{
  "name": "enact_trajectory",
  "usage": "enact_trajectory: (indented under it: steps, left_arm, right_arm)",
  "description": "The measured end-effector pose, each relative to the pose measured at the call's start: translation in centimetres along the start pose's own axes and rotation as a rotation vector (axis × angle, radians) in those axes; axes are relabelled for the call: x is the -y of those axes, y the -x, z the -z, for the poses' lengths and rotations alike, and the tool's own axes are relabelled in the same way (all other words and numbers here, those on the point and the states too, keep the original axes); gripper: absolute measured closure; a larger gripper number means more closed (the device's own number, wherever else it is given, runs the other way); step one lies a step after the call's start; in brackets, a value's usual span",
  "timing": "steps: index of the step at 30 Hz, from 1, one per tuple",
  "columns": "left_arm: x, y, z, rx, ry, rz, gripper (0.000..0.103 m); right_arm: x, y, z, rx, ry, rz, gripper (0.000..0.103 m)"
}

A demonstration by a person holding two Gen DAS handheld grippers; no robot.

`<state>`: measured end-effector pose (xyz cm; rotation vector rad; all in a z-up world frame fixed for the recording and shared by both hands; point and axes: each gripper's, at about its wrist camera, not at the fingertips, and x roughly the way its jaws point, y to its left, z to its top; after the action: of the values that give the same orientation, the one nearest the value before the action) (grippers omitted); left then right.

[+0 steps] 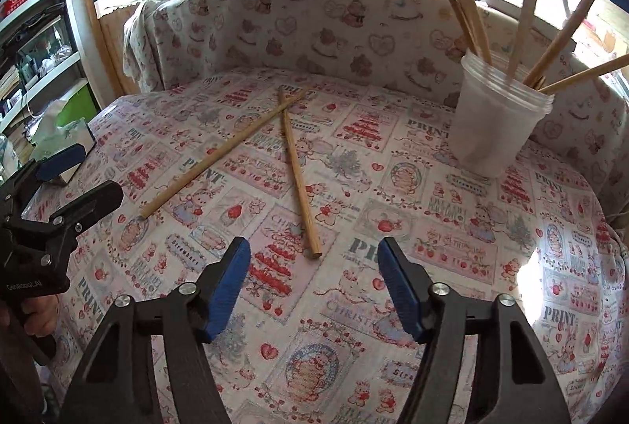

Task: Organize utensils
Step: 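Grasp a chopstick with the right tool while the left tool grasps the other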

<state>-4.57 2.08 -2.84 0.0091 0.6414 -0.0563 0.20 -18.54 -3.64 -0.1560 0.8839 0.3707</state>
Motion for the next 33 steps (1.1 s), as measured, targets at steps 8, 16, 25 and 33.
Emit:
enact_trajectory:
  steps: [8, 16, 25, 33]
  left_arm:
    - [0.1, -0.9, 0.3, -0.076, 0.0, -0.032, 0.0]
    - [0.2, -1.7, 0.5, -0.106, 0.006, -0.026, 0.0]
    - [0.9, -2.4, 0.0, -0.187, 0.035, 0.094, 0.056]
    - [2.5, -2.3, -0.3, -0.175, -0.077, 0.065, 0.056]
  right_arm:
    - [-1.4, -2.3, -0.2, -0.043, 0.017, -0.003, 0.074]
    - [-1.1, -3.0, -1.2, -0.029, -0.009, 0.029, 0.074]
    - [-0.4, -3.2, -0.7, -0.066, -0.057, 0.054, 0.094]
    - [2.5, 1.0, 1.4, 0.092, -0.113, 0.044, 0.094]
